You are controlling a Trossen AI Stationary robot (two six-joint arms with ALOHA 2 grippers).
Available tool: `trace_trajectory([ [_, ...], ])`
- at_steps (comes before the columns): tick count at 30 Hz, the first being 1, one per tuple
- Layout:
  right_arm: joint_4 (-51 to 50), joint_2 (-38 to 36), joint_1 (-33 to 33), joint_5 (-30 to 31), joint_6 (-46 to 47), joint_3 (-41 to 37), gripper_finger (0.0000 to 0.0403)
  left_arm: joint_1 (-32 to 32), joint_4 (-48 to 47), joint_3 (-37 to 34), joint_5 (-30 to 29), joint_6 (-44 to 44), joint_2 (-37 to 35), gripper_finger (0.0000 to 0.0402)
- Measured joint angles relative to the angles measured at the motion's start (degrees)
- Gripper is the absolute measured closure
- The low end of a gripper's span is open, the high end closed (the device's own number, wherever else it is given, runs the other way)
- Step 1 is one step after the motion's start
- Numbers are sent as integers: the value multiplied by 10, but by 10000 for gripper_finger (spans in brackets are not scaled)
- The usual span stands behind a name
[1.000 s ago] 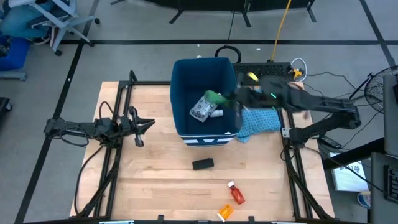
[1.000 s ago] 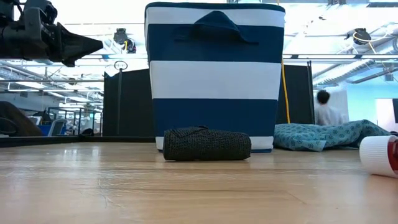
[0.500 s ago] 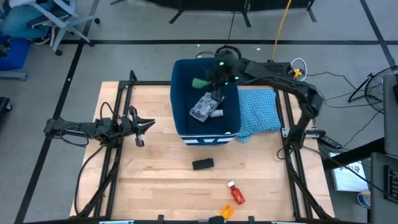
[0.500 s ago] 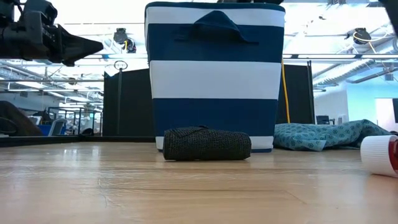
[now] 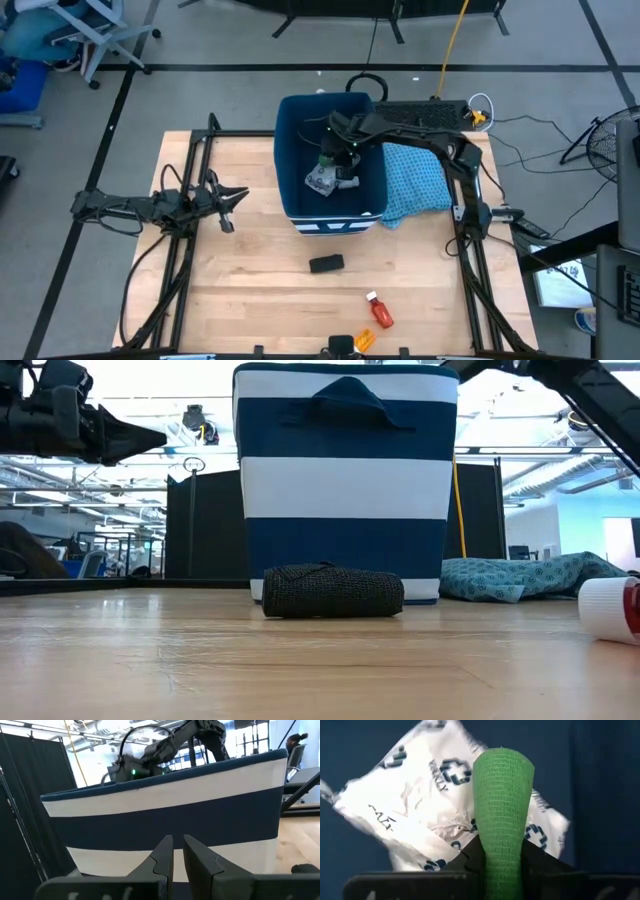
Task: Pick & place medical supplies in basket/bin
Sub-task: Put the green bandage into the blue bin
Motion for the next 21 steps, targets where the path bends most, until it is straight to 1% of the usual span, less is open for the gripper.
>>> trace_trajectory([
  [2, -11, 13, -1, -10, -1, 1, 348, 0, -1, 0, 0, 0, 0, 355],
  [9, -40, 52, -1, -12, -4, 4, 348, 0, -3, 0, 0, -1, 0, 355],
  [21, -41, 56, -1, -11, -15, 1, 338, 0, -3, 0, 0, -15, 0, 355],
])
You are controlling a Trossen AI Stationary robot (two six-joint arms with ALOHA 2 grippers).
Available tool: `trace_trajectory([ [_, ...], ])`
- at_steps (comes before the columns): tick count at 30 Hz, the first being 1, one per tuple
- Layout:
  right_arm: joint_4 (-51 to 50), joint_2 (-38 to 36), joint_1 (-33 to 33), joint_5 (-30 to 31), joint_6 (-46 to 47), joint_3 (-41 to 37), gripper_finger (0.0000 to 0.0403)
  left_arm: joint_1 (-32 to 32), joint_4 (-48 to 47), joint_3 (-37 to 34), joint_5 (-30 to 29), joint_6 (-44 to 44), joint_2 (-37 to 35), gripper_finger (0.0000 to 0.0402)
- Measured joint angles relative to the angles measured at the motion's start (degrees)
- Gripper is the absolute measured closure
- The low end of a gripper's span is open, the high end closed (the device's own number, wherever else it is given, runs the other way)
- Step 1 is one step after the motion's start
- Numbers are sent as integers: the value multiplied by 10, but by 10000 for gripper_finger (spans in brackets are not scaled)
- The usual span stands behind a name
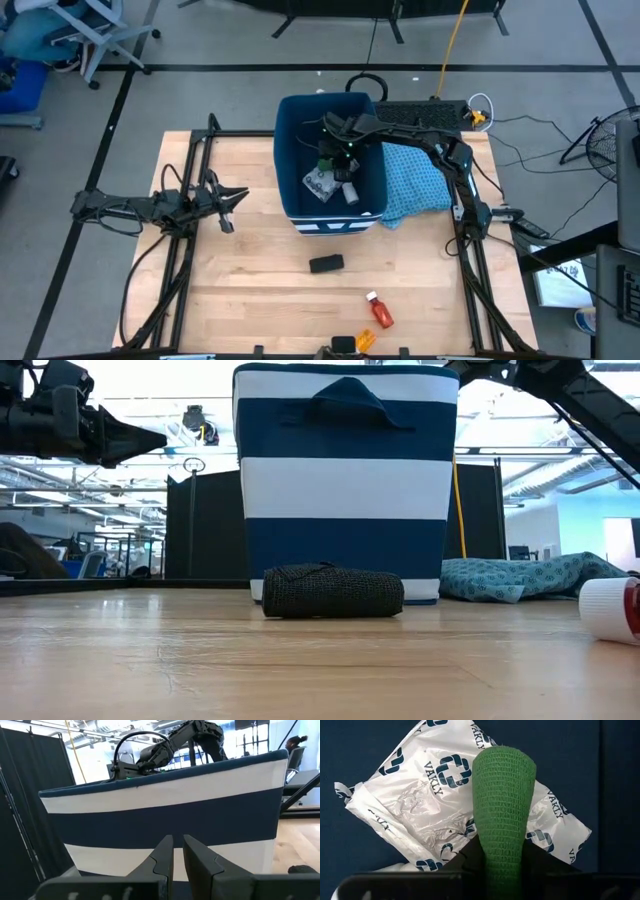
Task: Pick & place medical supplies in basket/bin
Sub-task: Put the green bandage into the blue bin, then put the black bandage into the blue bin
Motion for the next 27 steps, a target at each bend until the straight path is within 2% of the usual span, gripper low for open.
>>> trace_trajectory([
  [6, 7, -4, -1, 1, 0, 0, 314, 0, 0, 0, 0, -6, 0, 355],
  [14, 23, -43, 0, 30, 13, -5, 223, 0, 0, 0, 0, -6, 0, 355],
  [20, 33, -122, 0, 76, 12, -3, 174, 0, 0, 0, 0, -5, 0, 355],
  [27, 32, -239, 5, 80, 33, -3, 160, 0, 0, 0, 0, -5, 0, 355],
])
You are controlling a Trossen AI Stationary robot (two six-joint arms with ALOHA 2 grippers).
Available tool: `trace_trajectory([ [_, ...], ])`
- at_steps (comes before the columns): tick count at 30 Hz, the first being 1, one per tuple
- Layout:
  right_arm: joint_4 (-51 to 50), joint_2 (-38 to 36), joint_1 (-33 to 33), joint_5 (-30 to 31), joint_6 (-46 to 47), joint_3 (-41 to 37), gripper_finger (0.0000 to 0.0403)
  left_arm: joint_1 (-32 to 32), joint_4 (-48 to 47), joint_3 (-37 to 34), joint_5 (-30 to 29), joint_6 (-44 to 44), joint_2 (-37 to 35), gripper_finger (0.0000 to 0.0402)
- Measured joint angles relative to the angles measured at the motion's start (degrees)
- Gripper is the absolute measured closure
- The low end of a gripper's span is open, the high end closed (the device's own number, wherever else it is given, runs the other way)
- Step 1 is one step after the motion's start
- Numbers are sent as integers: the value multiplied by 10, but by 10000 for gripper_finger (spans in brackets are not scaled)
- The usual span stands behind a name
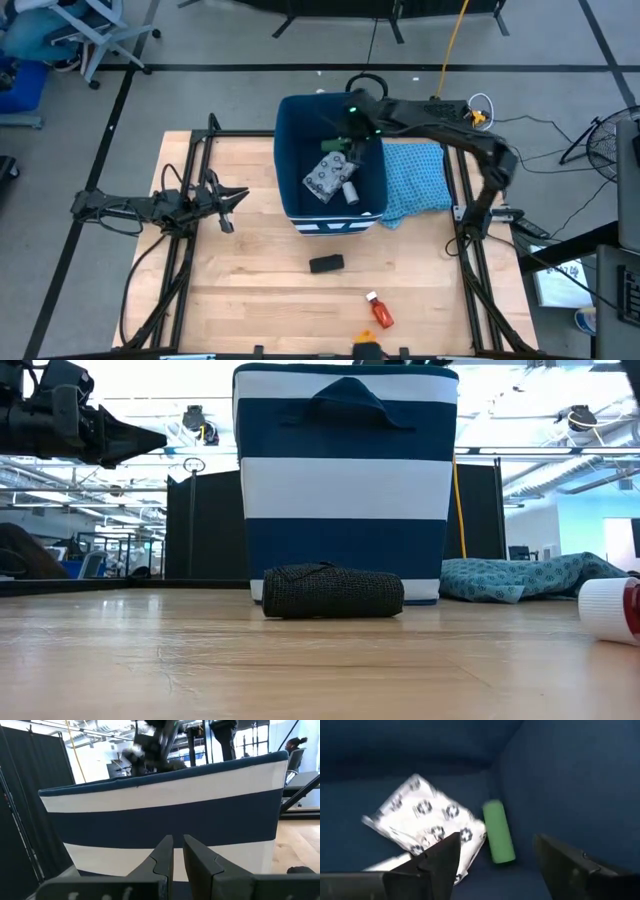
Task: Pick & place medical supplies in basket/bin
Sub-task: Put the black bandage into the blue bin
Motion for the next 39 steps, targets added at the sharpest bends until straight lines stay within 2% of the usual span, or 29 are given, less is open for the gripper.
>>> trace_trajectory([
  [7, -9, -146, 19, -3, 30, 0, 178, 0, 0, 0, 0, 5, 0, 355],
  [11, -40, -228, 32, -4, 60, 1, 201, 0, 0, 0, 0, 5, 0, 355],
  [15, -83, -308, 48, -6, 102, -1, 253, 0, 0, 0, 0, 5, 0, 355],
  [20, -89, -414, 75, -67, 140, -67, 349, 0, 0, 0, 0, 5, 0, 355],
  [23, -64, -486, 94, -96, 148, -145, 394, 0, 0, 0, 0, 4, 0, 355],
  [26, -5, -566, 111, -124, 170, -253, 392, 0, 0, 0, 0, 1, 0, 355],
  [33, 200, -750, 138, -125, 236, -546, 400, 0, 0, 0, 0, 0, 0, 355],
  [39, 425, -827, 151, -138, 264, -748, 402, 0, 0, 0, 0, -4, 0, 355],
])
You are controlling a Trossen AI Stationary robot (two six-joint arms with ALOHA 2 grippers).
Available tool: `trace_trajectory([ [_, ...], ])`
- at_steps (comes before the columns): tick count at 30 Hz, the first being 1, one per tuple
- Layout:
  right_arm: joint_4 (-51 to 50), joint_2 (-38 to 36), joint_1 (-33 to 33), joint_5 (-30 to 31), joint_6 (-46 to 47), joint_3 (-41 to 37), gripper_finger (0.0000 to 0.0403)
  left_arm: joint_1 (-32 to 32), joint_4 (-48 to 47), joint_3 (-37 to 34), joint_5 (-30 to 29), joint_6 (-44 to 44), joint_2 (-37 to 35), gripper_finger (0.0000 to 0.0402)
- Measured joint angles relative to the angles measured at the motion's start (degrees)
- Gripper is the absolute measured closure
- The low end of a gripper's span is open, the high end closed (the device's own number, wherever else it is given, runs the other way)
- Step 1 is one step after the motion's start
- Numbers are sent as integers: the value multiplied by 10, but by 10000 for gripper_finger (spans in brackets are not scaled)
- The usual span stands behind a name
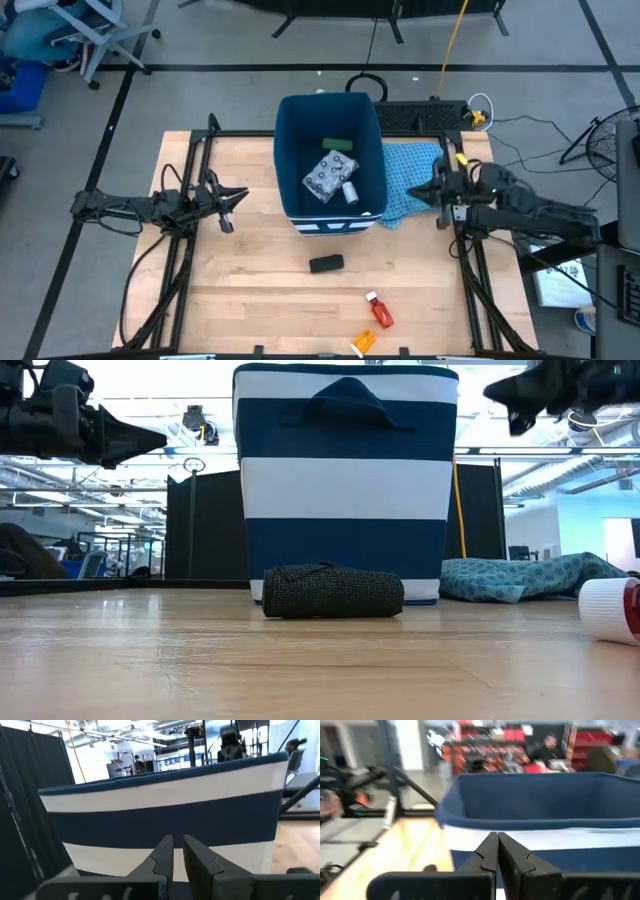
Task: Pick & place medical supplies in basket/bin
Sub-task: Put the black bandage into the blue bin
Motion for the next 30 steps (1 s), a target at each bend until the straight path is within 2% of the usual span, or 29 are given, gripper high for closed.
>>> trace_trajectory([
  [2, 74, -7, 2, -19, 4, -51, 402, 0, 0, 0, 4, -26, 0, 355],
  [7, 210, -7, 2, -9, 3, -148, 402, 0, 0, 0, 5, -35, 0, 355],
  [12, 305, -7, 2, 1, 8, -204, 402, -1, 22, 0, 28, -75, 0, 355],
  [17, 295, -7, 2, 0, 1, -205, 402, -9, 77, 0, 140, -85, 0, 355],
  [23, 296, -7, 2, 0, -26, -206, 403, -38, 112, 8, 140, -64, 26, 355],
  [27, 296, -7, 2, 0, -32, -207, 403, -75, 167, 31, 140, -23, 97, 355],
  [30, 296, -7, 2, 0, -45, -207, 403, -107, 178, 71, 126, -7, 178, 355],
])
